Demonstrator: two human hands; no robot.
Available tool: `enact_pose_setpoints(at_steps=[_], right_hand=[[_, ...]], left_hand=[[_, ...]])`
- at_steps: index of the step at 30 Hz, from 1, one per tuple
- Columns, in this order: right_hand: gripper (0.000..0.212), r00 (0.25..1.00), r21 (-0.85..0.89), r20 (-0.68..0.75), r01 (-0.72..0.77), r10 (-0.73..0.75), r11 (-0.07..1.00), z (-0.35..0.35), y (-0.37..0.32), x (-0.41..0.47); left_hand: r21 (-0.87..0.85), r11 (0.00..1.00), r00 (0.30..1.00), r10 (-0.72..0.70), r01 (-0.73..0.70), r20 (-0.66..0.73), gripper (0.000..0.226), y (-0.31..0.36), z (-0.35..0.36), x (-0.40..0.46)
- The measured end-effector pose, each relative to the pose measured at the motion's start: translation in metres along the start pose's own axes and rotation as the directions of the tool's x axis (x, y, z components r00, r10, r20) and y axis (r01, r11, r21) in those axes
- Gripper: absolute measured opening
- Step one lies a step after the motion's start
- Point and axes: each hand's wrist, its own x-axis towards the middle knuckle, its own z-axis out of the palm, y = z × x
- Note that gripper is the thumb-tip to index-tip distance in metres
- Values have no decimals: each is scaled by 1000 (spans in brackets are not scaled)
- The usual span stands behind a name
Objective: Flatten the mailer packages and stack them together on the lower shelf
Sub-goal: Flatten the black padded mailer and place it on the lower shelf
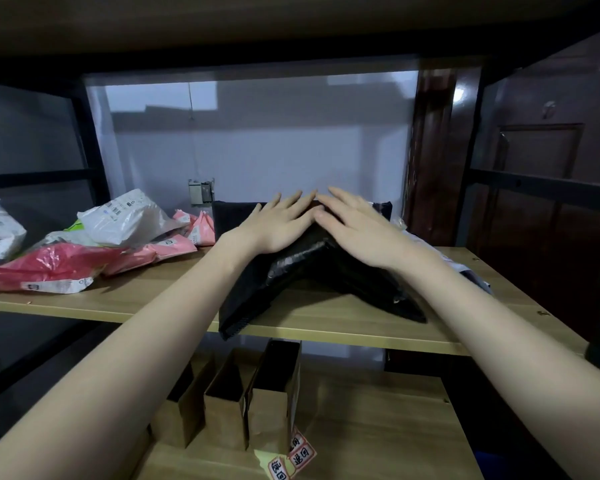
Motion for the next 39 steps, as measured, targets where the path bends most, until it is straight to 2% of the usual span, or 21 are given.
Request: enact_pose_setpoints(at_steps=[3, 12, 18, 23, 39], right_hand=[[58, 995, -71, 101, -11, 19, 997, 14, 7, 3], [65, 917, -162, 372, -85, 141, 983, 56, 36, 0], [60, 884, -199, 434, -94, 174, 975, 78, 41, -9], [58, 839, -162, 506, -136, 201, 977, 81, 44, -7], [58, 830, -168, 519, -133, 202, 977, 82, 45, -7]], left_hand=[[5, 1000, 999, -28, 27, 37, 58, -7, 18, 0], [56, 993, 974, -112, 103, 196, 61, -36, 57, -7], [112, 987, 949, -142, 114, 281, 60, -40, 75, -11], [73, 986, 932, -164, 148, 324, 58, -40, 78, -10], [59, 986, 931, -167, 156, 325, 61, -38, 77, -12]])
